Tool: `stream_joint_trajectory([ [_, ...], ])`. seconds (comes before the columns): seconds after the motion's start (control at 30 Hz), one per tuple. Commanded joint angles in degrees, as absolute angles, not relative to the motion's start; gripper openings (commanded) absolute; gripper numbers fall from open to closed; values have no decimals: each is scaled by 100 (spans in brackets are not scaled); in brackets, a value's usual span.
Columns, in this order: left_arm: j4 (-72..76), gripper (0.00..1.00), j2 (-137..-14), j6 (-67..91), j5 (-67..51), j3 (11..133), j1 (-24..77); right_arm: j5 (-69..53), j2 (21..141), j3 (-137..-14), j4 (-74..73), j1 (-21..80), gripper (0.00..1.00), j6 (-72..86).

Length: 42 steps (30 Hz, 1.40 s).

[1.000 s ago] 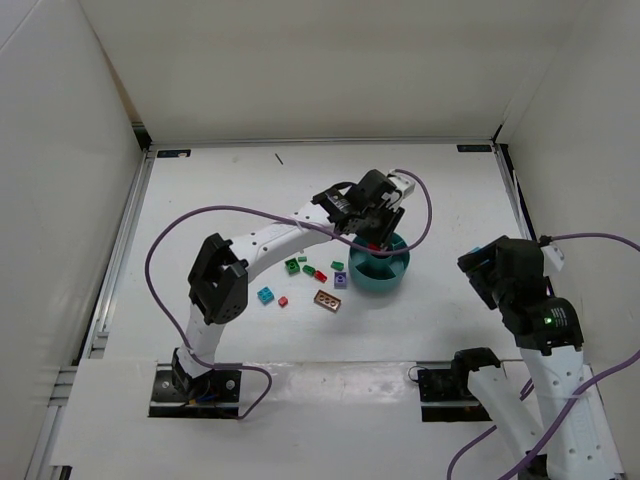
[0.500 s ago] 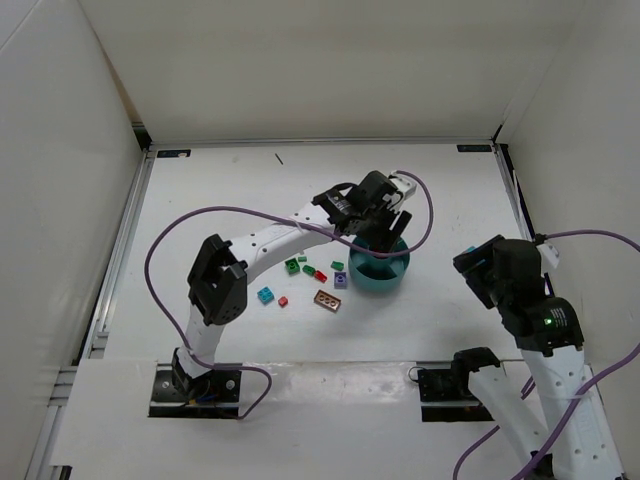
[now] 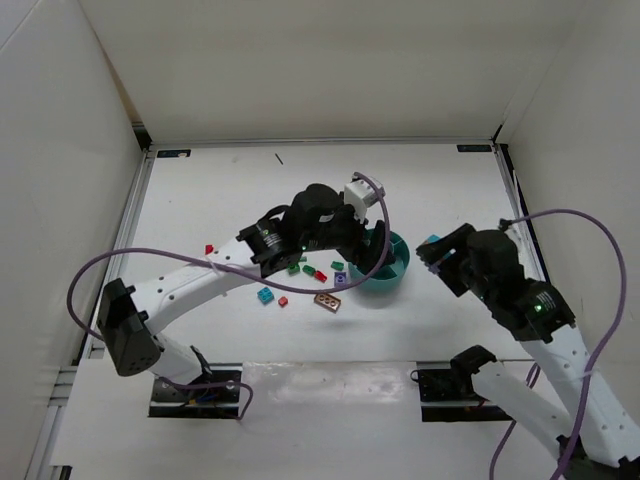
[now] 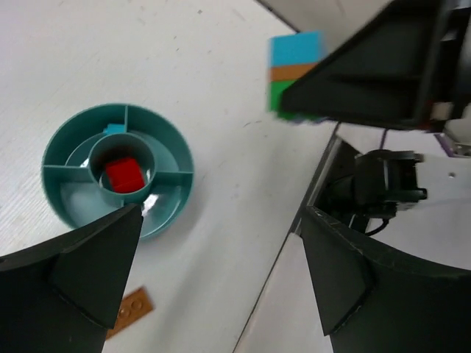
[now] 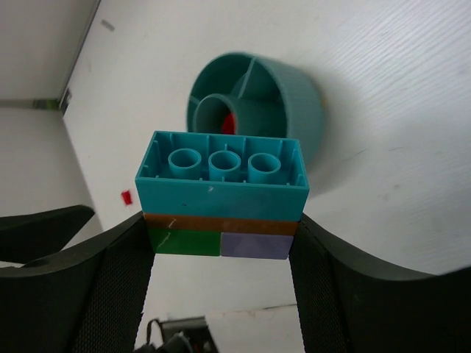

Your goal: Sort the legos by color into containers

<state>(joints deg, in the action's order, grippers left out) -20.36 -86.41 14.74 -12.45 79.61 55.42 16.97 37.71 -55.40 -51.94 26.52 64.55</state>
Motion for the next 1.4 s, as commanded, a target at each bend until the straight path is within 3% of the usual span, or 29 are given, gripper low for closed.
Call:
stream_joint_trajectory([
  [0.0,-1099,100,-8341,1767,-1426,7480,5721,1766,4059,-5678,-4317,3503,21,7161],
  [0.2,-958,100,-8034,1740,-653,7120,6072,2961,4894,-6406,-4289,4981,21,7866],
  [0.67,623,100,-6505,2224,1563,5187,6354,4096,5818,-6715,-3911,6451,22,8991],
  [0.93,1720,100,-6126,1802,1573,4405,6355,4166,5871,-6530,-3517,6732,22,9326],
  [1.37,2987,88,-6214,1424,1310,3815,6363,4193,5827,-6627,-3850,6970,22,9395],
])
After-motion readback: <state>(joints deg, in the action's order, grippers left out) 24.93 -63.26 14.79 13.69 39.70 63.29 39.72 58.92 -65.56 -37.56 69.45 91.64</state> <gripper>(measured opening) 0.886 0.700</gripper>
